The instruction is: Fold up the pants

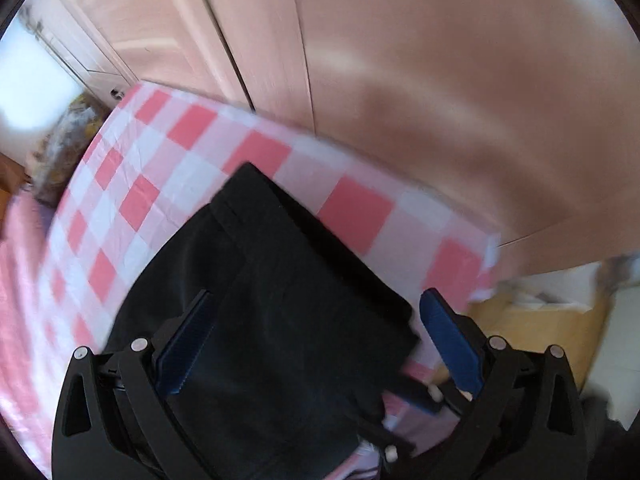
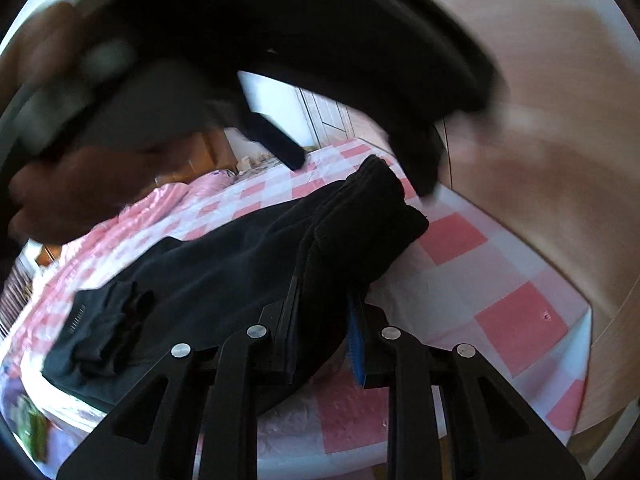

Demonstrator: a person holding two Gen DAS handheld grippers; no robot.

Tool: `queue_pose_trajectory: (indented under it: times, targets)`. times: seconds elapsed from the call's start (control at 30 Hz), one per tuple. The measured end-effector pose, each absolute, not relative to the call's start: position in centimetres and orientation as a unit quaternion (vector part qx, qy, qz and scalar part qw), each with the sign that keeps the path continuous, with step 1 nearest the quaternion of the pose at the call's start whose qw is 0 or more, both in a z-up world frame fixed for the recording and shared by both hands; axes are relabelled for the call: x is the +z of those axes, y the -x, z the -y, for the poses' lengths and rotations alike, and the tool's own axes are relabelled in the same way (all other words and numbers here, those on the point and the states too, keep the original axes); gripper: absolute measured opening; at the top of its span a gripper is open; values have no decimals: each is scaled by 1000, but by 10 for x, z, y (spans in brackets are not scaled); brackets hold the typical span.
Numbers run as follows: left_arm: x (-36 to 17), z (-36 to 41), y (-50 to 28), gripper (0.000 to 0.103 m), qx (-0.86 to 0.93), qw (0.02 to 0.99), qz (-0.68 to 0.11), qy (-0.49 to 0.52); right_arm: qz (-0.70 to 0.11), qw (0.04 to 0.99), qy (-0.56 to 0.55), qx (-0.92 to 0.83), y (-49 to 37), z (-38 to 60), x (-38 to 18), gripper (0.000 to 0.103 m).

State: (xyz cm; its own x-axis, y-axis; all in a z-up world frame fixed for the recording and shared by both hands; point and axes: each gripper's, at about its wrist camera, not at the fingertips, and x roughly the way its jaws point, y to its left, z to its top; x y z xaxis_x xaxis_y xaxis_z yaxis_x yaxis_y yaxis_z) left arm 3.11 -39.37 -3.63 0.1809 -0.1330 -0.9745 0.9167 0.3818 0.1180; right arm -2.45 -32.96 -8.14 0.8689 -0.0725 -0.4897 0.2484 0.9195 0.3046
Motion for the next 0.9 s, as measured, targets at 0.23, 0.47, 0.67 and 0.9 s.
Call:
queue_pose_trajectory:
  times: [0.23,0.47,0.67,0.9]
  targets:
    - [-81,426,-48,101,-328,619,-543,-463,-236,957,-133,-100,22,314,-83,23]
    - [-108,445,-25,101,-286,583,-492,-580,-236,959,-120,-103,20,309,-82,23]
    - [-106,426,-54,42,-260,589,-521,-561,-236,962,-104,-93,16,295,-83,33]
    - [-43,377,-80,25,-329,647,-531,-438,-252,956,-142,-47,32,289,-89,98]
